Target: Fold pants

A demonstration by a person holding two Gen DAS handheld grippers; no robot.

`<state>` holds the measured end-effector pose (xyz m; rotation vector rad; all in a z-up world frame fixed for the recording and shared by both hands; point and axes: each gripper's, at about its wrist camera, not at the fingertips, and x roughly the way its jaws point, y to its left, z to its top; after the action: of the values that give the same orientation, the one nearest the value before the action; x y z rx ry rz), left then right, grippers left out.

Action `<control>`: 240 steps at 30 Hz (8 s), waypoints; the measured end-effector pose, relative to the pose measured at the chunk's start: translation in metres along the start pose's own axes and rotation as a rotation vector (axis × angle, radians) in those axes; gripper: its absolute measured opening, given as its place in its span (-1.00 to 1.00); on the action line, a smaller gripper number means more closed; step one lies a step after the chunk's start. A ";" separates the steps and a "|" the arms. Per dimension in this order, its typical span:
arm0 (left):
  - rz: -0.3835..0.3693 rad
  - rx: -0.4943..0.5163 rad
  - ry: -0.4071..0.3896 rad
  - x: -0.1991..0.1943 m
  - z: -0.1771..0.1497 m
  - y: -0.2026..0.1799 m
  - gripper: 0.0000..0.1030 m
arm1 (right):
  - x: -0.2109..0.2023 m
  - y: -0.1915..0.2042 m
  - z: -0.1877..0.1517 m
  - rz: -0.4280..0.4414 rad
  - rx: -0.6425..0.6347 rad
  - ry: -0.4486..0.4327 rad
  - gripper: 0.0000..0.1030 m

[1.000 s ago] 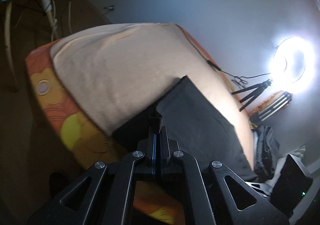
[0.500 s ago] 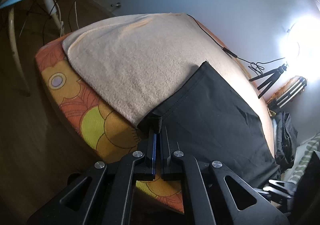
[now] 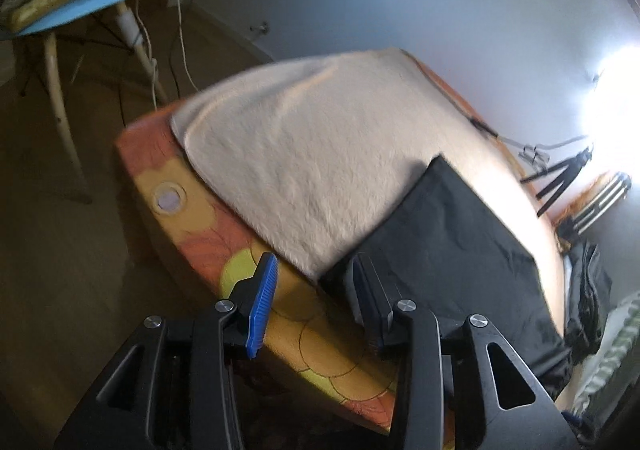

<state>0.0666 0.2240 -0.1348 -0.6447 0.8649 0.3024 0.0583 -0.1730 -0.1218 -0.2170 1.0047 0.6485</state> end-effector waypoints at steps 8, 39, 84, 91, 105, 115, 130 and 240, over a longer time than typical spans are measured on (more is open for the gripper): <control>-0.167 0.099 0.056 0.006 -0.010 -0.046 -0.27 | -0.027 -0.020 -0.052 -0.086 -0.089 0.025 -0.33; -0.196 0.214 0.196 0.044 -0.028 -0.082 -0.27 | -0.011 0.014 -0.077 -0.265 -0.525 0.246 -0.85; -0.384 0.394 0.281 0.046 -0.054 -0.178 -0.27 | 0.151 -0.083 0.175 0.268 0.056 0.132 -0.20; -0.356 0.340 0.212 0.042 -0.033 -0.177 -0.27 | 0.129 -0.058 0.163 0.170 -0.026 0.036 -0.79; -0.265 0.391 0.152 0.051 -0.029 -0.187 -0.27 | 0.105 0.011 0.102 0.072 -0.332 -0.054 -0.87; -0.199 0.363 0.255 0.074 -0.037 -0.170 -0.27 | 0.109 0.010 0.112 0.033 -0.348 -0.050 -0.26; -0.202 0.330 0.050 0.027 0.002 -0.153 -0.27 | 0.137 -0.044 0.175 0.054 -0.070 -0.034 -0.96; -0.532 1.130 0.209 -0.025 -0.281 -0.325 -0.59 | 0.014 -0.197 0.004 0.052 0.536 -0.122 0.23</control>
<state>0.0406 -0.2051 -0.1186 0.1798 0.8735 -0.7218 0.1836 -0.3218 -0.1547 0.3170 1.0322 0.4134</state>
